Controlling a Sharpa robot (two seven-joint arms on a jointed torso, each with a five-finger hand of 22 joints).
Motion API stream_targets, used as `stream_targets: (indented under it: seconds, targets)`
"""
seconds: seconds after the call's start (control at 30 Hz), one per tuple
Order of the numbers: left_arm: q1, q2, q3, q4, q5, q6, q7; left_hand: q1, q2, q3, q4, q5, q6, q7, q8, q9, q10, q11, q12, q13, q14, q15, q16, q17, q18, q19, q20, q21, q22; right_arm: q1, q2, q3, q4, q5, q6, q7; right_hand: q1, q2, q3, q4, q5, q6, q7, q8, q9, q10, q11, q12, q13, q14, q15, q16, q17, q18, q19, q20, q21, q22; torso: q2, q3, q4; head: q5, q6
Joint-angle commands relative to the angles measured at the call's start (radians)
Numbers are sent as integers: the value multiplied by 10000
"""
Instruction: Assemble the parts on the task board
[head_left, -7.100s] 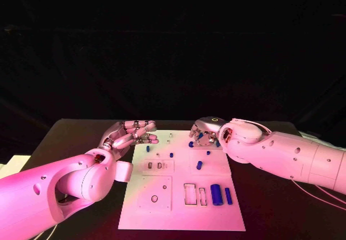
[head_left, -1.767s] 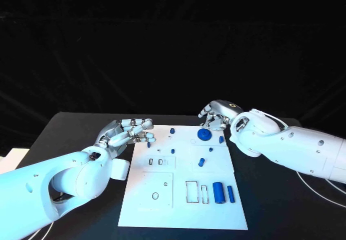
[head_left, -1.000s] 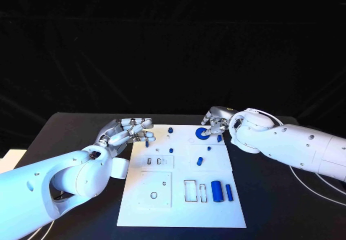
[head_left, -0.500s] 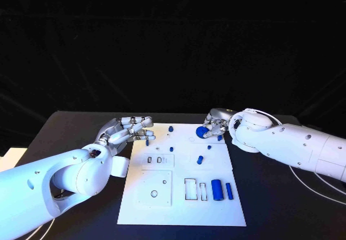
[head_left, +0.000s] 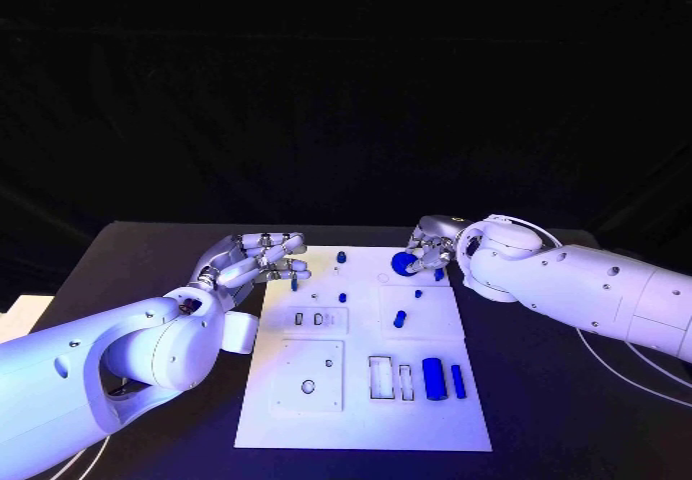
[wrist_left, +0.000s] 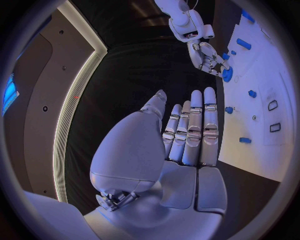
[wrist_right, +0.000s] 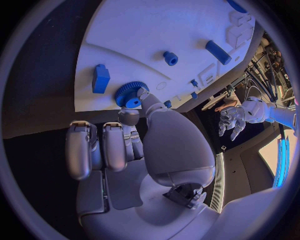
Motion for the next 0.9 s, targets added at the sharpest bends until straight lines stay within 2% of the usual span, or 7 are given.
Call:
stream_targets:
  seconds: [0.03,0.2,0.67,0.8,0.83,0.9]
  targets:
    - [9,20,7,10,21,203,24,-61,41,7,-77,-41,-32,16,-42,4,-14,-3,-61,9,-42,42,-43,9,141,25,27,-32,7,-41,24,-29,-17,-52,389,-18,-55,62,-60,108,19,89,-22,37,2,71,-16,28,23,497,73,47,21,-156,60,-20,39,294,4,-4,3,0,-18]
    - [9,19,7,8,21,207,16,-62,45,8,-84,-41,-28,15,-46,6,-9,-3,-65,10,-50,42,-54,20,141,19,28,-38,6,-42,42,-29,-30,-47,367,-92,-282,11,-249,316,-23,48,-20,-10,-22,46,-6,14,75,499,79,71,62,-157,56,-18,46,303,4,-4,8,-7,-25]
    - [9,7,7,13,21,209,-2,-49,46,12,-99,-40,-26,13,-49,6,-7,-6,-68,11,-55,41,-63,29,142,16,28,-42,5,-42,87,-29,-7,-175,441,-273,-423,15,-399,509,7,107,-34,5,-16,57,-10,62,193,501,81,96,106,-160,61,-13,56,325,3,-3,1,-2,-19]
    - [9,6,7,16,21,211,-8,-35,52,20,-113,-40,-24,10,-51,7,-3,-8,-71,11,-58,39,-70,38,143,14,27,-45,5,-42,109,-29,22,-500,283,-303,-272,158,-354,537,27,345,-103,119,24,234,-72,371,544,506,36,116,138,-174,106,-38,93,401,4,1,7,-8,-36]
    - [9,6,7,16,21,211,-9,-35,52,20,-113,-40,-24,10,-51,7,-3,-8,-71,11,-58,39,-70,38,143,14,27,-45,5,-43,112,-29,28,-591,239,-292,-112,224,-274,470,-57,486,-137,185,49,340,-108,551,730,509,9,126,158,-185,140,-56,117,455,0,4,9,-6,-39]
    - [9,6,7,16,21,214,-13,-35,52,20,-113,-40,-24,10,-51,7,-3,-8,-71,11,-58,39,-70,38,143,14,27,-45,5,-47,120,-29,44,-839,145,-282,206,369,-69,324,-494,691,-190,263,80,469,-164,765,968,519,-44,158,218,-205,202,-103,160,549,-1,3,8,-3,-49]
